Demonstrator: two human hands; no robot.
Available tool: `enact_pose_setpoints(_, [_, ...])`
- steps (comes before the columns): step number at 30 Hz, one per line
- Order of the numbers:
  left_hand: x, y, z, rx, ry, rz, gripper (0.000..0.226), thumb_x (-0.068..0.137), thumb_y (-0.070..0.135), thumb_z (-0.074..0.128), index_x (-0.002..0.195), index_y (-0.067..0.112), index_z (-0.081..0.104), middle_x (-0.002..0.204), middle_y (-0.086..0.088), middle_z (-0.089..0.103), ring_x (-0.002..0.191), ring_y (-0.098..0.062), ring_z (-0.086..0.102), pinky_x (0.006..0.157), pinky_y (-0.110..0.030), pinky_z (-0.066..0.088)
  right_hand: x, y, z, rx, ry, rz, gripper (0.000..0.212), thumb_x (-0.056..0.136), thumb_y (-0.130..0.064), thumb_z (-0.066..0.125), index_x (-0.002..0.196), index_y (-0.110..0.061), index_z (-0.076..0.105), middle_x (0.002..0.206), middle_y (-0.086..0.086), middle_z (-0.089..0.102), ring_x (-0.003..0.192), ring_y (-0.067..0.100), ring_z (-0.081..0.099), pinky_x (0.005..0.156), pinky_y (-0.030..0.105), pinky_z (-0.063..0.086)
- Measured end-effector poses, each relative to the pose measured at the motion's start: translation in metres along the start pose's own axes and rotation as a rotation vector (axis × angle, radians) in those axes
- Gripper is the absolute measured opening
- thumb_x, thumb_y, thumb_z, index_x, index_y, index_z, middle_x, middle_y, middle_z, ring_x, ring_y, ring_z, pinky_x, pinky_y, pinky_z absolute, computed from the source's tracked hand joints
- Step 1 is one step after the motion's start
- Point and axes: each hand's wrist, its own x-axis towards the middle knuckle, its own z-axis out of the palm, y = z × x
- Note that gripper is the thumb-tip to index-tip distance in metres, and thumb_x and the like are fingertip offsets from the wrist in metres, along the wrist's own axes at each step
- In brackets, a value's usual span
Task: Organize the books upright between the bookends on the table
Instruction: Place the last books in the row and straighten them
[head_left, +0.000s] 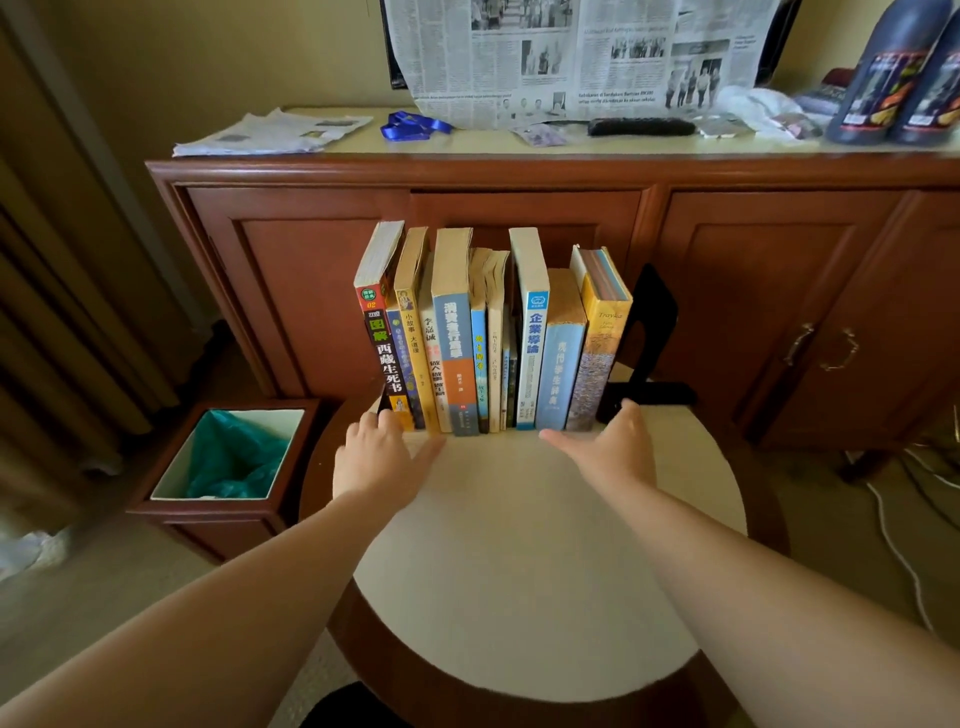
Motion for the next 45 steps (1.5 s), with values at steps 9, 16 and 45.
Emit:
enact_pose_setpoints(9, [0.016, -0.011, -0.007, 0.414, -0.003, 0.924, 0.062, 0.107, 0.059, 0.037, 0.155, 0.023, 0.05, 0.159, 0.001, 0.049, 0.153, -0.021, 0.036, 0.128, -0.037, 0.011, -0.041, 0.03, 0.029, -0.475, -0.026, -0.306, 0.094, 0.084, -0.085, 0.04, 0.145, -0.014, 0.052, 0.159, 0.009, 0.043, 0.149, 0.028, 0.033, 0.123, 0.042, 0.029])
enact_pose_setpoints(16, [0.057, -0.014, -0.014, 0.897, -0.054, 1.195, 0.065, 0.109, 0.056, 0.004, 0.163, 0.023, -0.009, 0.173, 0.002, -0.013, 0.15, -0.018, -0.034, 0.116, -0.04, -0.035, -0.036, 0.028, 0.034, -0.59, 0.02, -0.317, 0.092, 0.088, -0.084, 0.038, 0.148, -0.015, 0.05, 0.159, 0.01, 0.042, 0.149, 0.029, 0.032, 0.123, 0.043, 0.028])
enact_pose_setpoints(45, [0.098, -0.011, 0.005, 0.947, 0.172, 1.406, 0.085, 0.101, 0.068, -0.009, 0.164, 0.013, -0.011, 0.171, -0.004, -0.015, 0.156, -0.022, -0.027, 0.125, -0.047, -0.022, -0.029, 0.035, 0.044, -0.65, 0.038, -0.339, 0.098, 0.087, -0.087, 0.014, 0.134, -0.014, 0.058, 0.143, 0.013, 0.054, 0.138, 0.033, 0.043, 0.115, 0.047, 0.036])
